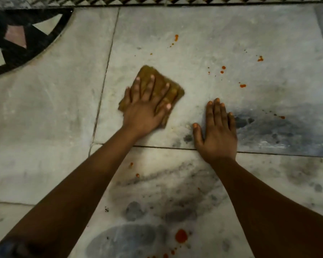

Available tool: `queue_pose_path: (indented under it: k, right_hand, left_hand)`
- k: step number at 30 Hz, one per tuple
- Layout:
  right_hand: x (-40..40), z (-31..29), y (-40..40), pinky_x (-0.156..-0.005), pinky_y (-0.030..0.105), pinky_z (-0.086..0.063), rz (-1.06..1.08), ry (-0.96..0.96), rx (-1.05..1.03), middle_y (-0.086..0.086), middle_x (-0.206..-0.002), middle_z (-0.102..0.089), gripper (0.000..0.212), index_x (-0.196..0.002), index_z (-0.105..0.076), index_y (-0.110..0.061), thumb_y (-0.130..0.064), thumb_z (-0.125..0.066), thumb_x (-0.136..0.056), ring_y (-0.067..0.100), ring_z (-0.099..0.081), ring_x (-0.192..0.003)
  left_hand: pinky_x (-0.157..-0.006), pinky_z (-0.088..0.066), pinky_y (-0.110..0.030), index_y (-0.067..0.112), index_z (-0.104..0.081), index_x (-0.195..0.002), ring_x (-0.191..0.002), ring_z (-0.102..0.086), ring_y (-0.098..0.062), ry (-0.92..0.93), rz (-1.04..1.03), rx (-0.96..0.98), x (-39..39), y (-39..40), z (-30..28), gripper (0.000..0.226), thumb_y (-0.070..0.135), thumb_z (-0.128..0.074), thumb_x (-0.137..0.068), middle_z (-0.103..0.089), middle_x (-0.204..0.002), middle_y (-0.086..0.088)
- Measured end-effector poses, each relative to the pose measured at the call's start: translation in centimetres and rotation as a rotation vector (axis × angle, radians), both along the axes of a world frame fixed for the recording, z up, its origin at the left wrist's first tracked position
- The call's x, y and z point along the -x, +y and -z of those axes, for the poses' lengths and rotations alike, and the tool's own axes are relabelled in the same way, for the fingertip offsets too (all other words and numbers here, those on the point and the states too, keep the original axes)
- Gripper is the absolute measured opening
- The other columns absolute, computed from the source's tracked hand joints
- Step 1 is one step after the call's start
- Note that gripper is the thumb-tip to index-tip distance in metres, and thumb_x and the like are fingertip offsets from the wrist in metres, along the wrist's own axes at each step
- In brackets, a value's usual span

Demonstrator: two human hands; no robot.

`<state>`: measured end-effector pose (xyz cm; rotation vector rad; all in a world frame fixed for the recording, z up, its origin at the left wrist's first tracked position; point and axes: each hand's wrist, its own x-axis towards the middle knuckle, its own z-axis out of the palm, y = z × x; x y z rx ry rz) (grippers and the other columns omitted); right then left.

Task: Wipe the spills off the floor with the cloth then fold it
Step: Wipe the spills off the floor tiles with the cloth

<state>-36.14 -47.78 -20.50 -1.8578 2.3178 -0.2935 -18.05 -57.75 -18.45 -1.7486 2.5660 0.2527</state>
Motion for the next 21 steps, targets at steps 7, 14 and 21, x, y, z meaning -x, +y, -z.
queue_pose_path:
  k: [7, 14, 21]
  right_hand:
    - [0.0, 0.1, 0.0, -0.118, 0.039, -0.005, 0.006, 0.004, -0.025, 0.011, -0.157, -0.009, 0.074, -0.150, -0.011, -0.009, -0.052, -0.013, -0.089, 0.024, -0.008, -0.145]
    - [-0.1, 0.3, -0.1, -0.116, 0.037, -0.003, 0.006, 0.014, -0.007, 0.012, -0.156, -0.013, 0.073, -0.149, -0.014, -0.008, -0.051, -0.018, -0.090, 0.024, -0.011, -0.145]
    - [0.2, 0.5, -0.3, -0.115, 0.039, -0.009, 0.051, -0.020, 0.005, 0.014, -0.154, -0.021, 0.070, -0.148, -0.023, -0.007, -0.048, -0.025, -0.091, 0.025, -0.019, -0.143]
  left_hand:
    - [-0.114, 0.000, -0.052, 0.043, -0.011, -0.146, -0.144, 0.006, -0.036, -0.003, -0.284, -0.028, -5.7, -4.9, -0.4, 0.056, 0.058, -0.025, -0.094, 0.005, -0.159, -0.001]
    - [-0.114, 0.006, -0.054, 0.039, -0.007, -0.148, -0.143, 0.013, -0.036, 0.117, -0.334, -0.118, 2.7, -14.1, -1.0, 0.057, 0.057, -0.020, -0.095, 0.008, -0.159, -0.002]
    - [-0.113, -0.004, -0.047, 0.044, -0.013, -0.145, -0.145, 0.003, -0.033, 0.054, -0.109, -0.023, -2.2, -6.2, -0.1, 0.059, 0.057, -0.022, -0.089, 0.000, -0.159, 0.002]
